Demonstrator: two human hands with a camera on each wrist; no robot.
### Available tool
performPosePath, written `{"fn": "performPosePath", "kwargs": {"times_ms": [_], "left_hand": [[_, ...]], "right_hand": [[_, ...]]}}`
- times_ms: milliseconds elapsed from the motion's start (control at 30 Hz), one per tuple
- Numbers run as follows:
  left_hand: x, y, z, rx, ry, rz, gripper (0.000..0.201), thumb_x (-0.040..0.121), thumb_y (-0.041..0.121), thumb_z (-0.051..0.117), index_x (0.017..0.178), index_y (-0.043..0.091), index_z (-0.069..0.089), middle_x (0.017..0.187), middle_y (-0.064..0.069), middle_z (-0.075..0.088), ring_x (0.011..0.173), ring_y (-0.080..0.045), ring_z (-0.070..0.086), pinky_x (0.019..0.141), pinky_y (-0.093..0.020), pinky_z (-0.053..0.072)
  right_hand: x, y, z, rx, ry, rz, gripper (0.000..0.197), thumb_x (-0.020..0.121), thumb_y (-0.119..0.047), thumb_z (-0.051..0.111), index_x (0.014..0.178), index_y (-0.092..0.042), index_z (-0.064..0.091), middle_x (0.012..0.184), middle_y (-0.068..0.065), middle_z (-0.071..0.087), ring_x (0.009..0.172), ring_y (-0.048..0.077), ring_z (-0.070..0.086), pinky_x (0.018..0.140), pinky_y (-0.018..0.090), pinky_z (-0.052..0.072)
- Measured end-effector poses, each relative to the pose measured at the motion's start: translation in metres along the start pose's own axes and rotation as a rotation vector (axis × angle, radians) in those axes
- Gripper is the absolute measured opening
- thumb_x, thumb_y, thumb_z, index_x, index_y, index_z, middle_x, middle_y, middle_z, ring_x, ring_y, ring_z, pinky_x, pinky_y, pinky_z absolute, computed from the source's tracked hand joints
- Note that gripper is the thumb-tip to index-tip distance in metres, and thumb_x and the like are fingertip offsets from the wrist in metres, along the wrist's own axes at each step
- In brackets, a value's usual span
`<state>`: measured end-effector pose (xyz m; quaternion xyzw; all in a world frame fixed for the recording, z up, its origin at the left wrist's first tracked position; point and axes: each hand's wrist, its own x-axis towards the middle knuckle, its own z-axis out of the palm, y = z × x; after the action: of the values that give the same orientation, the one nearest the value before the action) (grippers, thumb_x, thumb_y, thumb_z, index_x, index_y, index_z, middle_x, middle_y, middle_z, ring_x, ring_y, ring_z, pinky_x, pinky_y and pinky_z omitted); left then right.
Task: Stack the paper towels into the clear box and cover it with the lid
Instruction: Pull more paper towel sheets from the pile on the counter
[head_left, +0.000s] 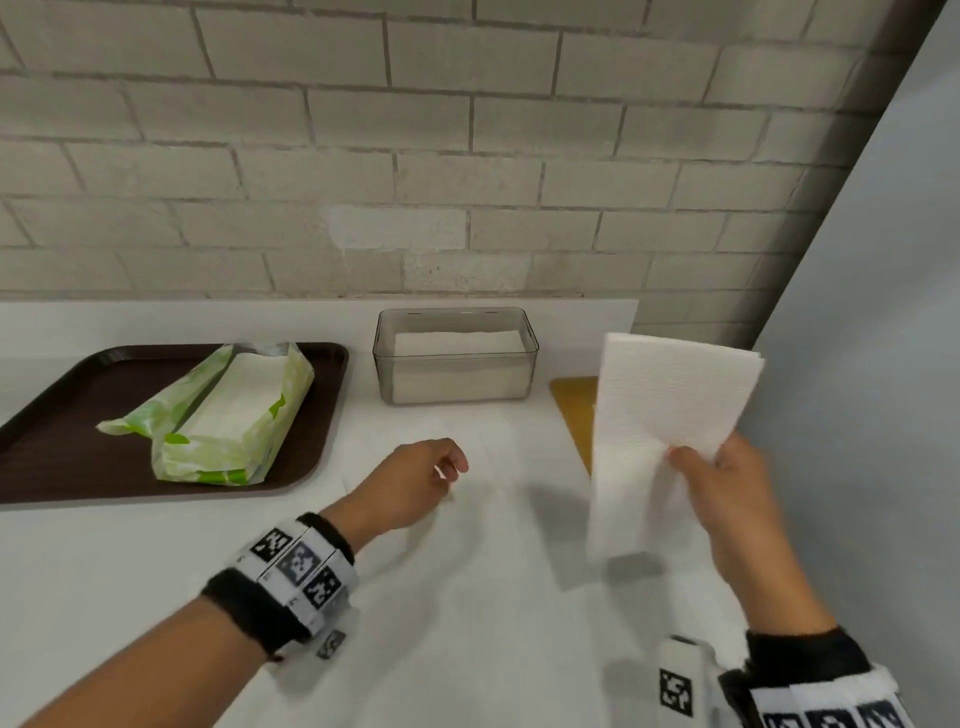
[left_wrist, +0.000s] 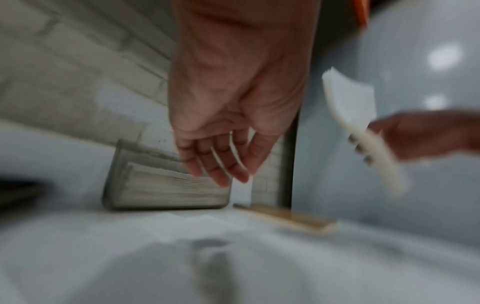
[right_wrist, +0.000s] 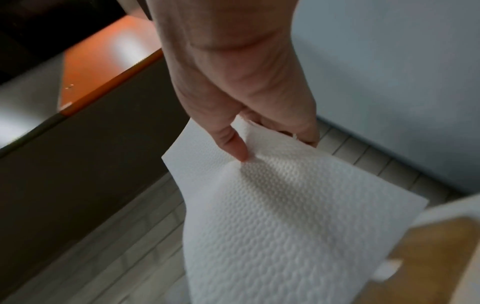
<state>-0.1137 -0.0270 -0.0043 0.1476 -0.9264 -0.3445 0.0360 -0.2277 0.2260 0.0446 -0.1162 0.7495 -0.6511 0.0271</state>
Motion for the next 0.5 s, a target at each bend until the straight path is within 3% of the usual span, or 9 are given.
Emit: {"fn": "performPosePath", "kwargs": {"times_ms": [100, 200, 300, 333, 400, 500], "left_hand": [[0.031, -0.01, -0.006, 0.418, -0.197, 0.167, 0.031, 0.088, 0.013, 0.061, 0.118, 0.023, 0.056, 0.117, 0.005, 0.057, 0.109, -0.016, 0.051, 0.09, -0.022, 0.039], [0.057, -0.005, -0.001, 0.601, -0.386, 0.305, 0.051, 0.084, 0.018, 0.067, 0.131, 0.027, 0.049, 0.132, 0.005, 0.05, 0.121, -0.018, 0.042, 0.099, -0.034, 0.037], [0.072, 0.009, 0.009, 0.684, -0.552, 0.41, 0.058, 0.081, 0.013, 0.068, 0.134, 0.026, 0.047, 0.138, 0.005, 0.046, 0.127, -0.018, 0.037, 0.1, -0.032, 0.034], [0.076, 0.014, 0.013, 0.719, -0.593, 0.442, 0.059, 0.08, 0.011, 0.068, 0.134, 0.025, 0.047, 0.138, 0.005, 0.046, 0.127, -0.019, 0.037, 0.099, -0.033, 0.034], [0.082, 0.021, 0.02, 0.771, -0.657, 0.489, 0.063, 0.077, 0.006, 0.068, 0.133, 0.024, 0.046, 0.137, 0.003, 0.044, 0.125, -0.021, 0.038, 0.095, -0.035, 0.037], [0.086, 0.026, 0.024, 0.801, -0.711, 0.535, 0.061, 0.074, 0.001, 0.066, 0.128, 0.021, 0.047, 0.126, 0.001, 0.046, 0.116, -0.022, 0.041, 0.081, -0.034, 0.039]], "right_hand": [[0.001, 0.024, -0.05, -0.056, 0.11, 0.057, 0.029, 0.085, 0.007, 0.052, 0.107, -0.008, 0.062, 0.102, 0.013, 0.065, 0.082, 0.017, 0.064, 0.067, 0.027, 0.049], [-0.014, 0.043, -0.083, -0.091, 0.128, 0.155, 0.02, 0.086, 0.006, 0.052, 0.086, -0.012, 0.062, 0.095, 0.014, 0.066, 0.091, 0.034, 0.062, 0.084, 0.045, 0.047], [-0.033, 0.055, -0.104, -0.13, 0.169, 0.213, 0.019, 0.086, 0.006, 0.052, 0.084, -0.01, 0.061, 0.091, 0.015, 0.065, 0.093, 0.037, 0.06, 0.086, 0.05, 0.045], [-0.038, 0.057, -0.109, -0.125, 0.176, 0.228, 0.017, 0.086, 0.006, 0.052, 0.088, -0.008, 0.062, 0.092, 0.016, 0.065, 0.092, 0.037, 0.06, 0.082, 0.049, 0.045], [-0.045, 0.066, -0.121, -0.136, 0.224, 0.262, 0.016, 0.086, 0.006, 0.053, 0.097, -0.002, 0.061, 0.089, 0.017, 0.063, 0.085, 0.033, 0.057, 0.07, 0.035, 0.046], [-0.05, 0.078, -0.134, -0.194, 0.294, 0.305, 0.014, 0.084, 0.005, 0.057, 0.096, -0.001, 0.063, 0.097, 0.023, 0.065, 0.076, 0.03, 0.057, 0.052, 0.017, 0.046]]}}
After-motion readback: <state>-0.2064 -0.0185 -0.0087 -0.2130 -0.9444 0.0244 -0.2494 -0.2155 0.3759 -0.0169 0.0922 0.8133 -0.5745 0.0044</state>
